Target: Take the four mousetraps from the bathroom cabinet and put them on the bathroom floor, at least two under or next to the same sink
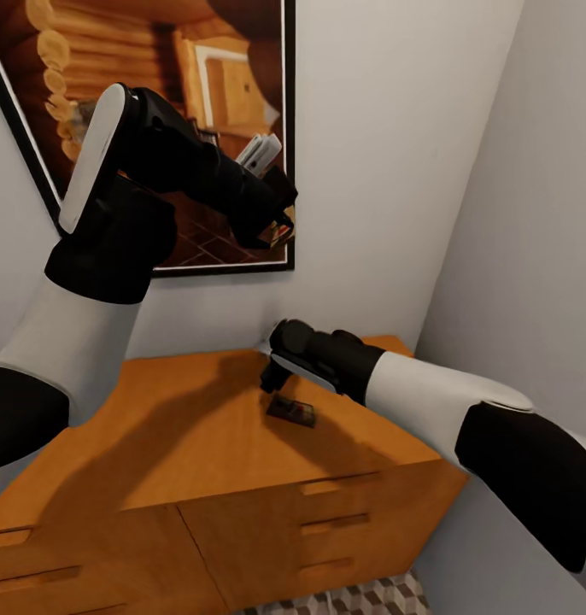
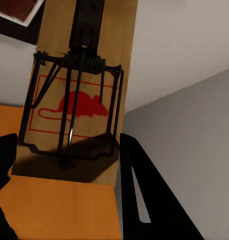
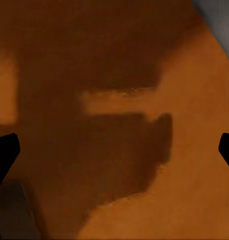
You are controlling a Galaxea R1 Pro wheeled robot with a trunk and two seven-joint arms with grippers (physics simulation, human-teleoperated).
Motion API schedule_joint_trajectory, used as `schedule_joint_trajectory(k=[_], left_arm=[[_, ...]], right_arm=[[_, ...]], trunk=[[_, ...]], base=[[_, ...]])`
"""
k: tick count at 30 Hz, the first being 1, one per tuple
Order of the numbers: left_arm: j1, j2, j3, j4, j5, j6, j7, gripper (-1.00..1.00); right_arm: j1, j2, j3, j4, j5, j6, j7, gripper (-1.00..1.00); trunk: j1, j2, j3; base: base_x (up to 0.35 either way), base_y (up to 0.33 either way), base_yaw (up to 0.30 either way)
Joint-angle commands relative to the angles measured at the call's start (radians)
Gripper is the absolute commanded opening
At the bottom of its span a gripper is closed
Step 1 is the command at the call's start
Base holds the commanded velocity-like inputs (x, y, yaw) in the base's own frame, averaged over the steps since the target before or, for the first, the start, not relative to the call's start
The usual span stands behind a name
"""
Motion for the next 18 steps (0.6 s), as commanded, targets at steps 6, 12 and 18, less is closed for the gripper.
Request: schedule_joint_trajectory(k=[6, 12, 18], left_arm=[[-0.001, 0.0, -0.001, 0.0, 0.003, 0.012, 0.006, -1.0], [-0.001, -0.004, -0.002, 0.001, 0.003, 0.011, 0.006, -1.0], [-0.001, -0.004, -0.002, 0.003, 0.003, 0.011, 0.006, -1.0]], right_arm=[[-0.002, 0.003, 0.05, -0.006, 0.014, 0.0, 0.124, 1.0], [-0.008, 0.005, 0.05, -0.083, 0.013, 0.003, 0.158, 1.0], [-0.04, 0.005, 0.048, -0.133, 0.001, 0.005, 0.163, 1.0]], trunk=[[0.001, -0.001, -0.001], [0.001, -0.001, -0.001], [0.001, -0.001, -0.001]], base=[[0.094, 0.0, 0.0], [0.009, 0.0, 0.0], [-0.143, 0.0, 0.0]])
